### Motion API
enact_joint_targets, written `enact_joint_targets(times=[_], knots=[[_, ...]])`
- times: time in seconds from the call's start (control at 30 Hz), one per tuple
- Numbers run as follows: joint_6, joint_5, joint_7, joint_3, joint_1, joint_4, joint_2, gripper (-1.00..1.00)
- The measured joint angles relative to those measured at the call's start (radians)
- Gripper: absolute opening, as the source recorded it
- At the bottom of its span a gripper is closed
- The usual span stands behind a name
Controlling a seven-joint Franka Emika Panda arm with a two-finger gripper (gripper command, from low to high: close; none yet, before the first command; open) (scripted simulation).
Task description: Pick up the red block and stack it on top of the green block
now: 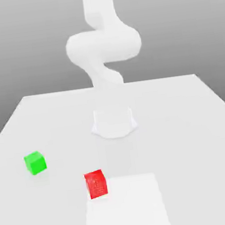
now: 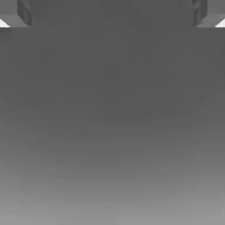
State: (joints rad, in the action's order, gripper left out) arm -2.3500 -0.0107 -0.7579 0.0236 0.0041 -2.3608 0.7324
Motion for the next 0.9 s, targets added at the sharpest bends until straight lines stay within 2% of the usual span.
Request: enact_joint_targets(times=[0.53, 0.63, 0.8, 0.83, 0.9], knots=[[-0.398, -0.048, 0.364, 0.189, 0.011, -0.465, -0.558, 0.00], [-0.511, 0.004, 0.453, 0.197, 0.013, -0.509, -0.711, 0.00], [-0.668, 0.162, 0.575, 0.094, -0.053, -0.490, -0.901, 0.00], [-0.690, 0.178, 0.587, 0.068, -0.075, -0.486, -0.927, -1.00], [-0.690, 0.178, 0.586, 0.068, -0.075, -0.486, -0.927, -1.00]])
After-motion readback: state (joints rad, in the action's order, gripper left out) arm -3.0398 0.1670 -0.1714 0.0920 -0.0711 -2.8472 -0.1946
